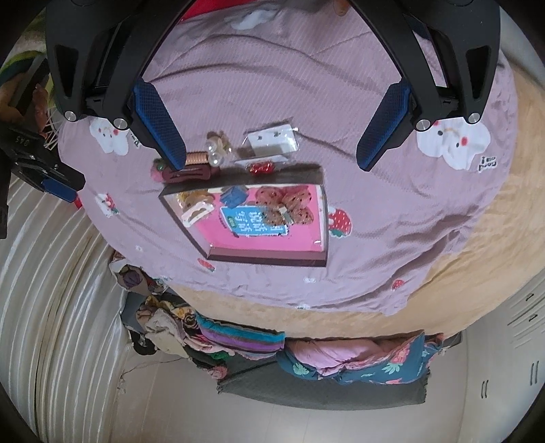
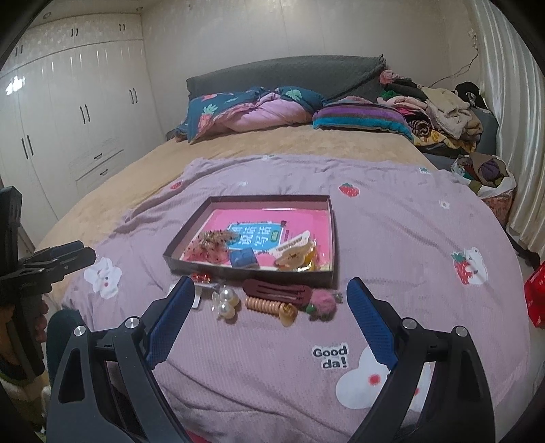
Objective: Organize jewelry
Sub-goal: 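Withdraw both tools back from the box, then grasp the pink pompom tie with the right tool while the left grasps the bagged stud-earring card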
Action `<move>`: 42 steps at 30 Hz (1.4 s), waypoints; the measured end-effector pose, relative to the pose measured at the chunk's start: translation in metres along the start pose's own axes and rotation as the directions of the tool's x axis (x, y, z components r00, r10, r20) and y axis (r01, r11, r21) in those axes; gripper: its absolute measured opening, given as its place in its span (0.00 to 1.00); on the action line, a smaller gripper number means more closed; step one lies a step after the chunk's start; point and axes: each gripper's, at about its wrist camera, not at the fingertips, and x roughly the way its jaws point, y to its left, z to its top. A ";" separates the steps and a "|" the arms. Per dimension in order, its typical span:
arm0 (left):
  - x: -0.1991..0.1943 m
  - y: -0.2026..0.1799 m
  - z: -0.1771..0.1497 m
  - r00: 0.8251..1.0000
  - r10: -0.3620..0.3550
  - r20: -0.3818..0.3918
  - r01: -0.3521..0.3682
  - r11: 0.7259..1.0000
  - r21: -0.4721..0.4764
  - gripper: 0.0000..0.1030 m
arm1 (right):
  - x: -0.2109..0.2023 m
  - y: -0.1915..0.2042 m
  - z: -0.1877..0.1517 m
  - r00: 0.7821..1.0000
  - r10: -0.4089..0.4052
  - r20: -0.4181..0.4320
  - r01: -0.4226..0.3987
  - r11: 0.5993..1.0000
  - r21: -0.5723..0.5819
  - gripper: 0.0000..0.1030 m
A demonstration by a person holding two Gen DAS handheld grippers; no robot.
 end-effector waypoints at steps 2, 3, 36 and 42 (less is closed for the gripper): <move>0.002 0.000 -0.004 1.000 0.003 -0.013 -0.003 1.000 0.000 0.91 | 0.001 -0.001 -0.004 1.000 -0.002 -0.007 0.002 1.000 0.000 0.87; 0.004 0.001 -0.006 1.000 0.004 -0.019 -0.004 1.000 -0.001 0.91 | 0.001 -0.002 -0.006 1.000 -0.002 -0.011 0.002 1.000 0.000 0.87; 0.095 -0.015 -0.052 0.973 0.010 -0.230 0.003 0.998 0.056 0.91 | 0.084 -0.043 -0.045 0.974 -0.128 -0.186 0.133 0.991 0.016 0.81; 0.119 -0.015 -0.052 0.967 0.026 -0.253 -0.010 0.998 0.061 0.91 | 0.116 -0.059 -0.047 0.958 -0.139 -0.251 0.153 0.988 0.037 0.63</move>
